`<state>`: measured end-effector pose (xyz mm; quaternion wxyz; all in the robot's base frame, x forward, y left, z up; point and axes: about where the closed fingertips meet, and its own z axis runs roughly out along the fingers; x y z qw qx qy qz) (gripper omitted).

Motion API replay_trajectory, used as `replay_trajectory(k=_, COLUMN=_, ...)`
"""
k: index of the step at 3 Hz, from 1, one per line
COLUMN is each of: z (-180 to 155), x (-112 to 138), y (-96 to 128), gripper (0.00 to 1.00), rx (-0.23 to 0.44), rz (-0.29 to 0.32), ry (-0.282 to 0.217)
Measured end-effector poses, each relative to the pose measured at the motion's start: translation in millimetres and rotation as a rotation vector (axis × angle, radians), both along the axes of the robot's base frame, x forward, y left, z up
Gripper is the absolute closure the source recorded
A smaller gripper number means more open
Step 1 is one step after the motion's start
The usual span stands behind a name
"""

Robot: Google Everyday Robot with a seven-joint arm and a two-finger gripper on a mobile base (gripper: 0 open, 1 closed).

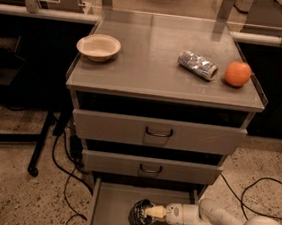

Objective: Place blue chip bag into bottom drawer

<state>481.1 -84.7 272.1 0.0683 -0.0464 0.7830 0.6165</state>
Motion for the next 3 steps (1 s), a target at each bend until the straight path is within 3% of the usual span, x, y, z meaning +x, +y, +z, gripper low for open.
replay_trajectory(k=1, z=-25.5, x=11.1, y=8.9, gripper=1.0, rx=0.041, rz=-0.004, ry=0.009)
replay_trajectory(k=3, z=-55.7, x=17.2, y=15.5, gripper=1.0, rx=0.031, rz=0.0, ry=0.023)
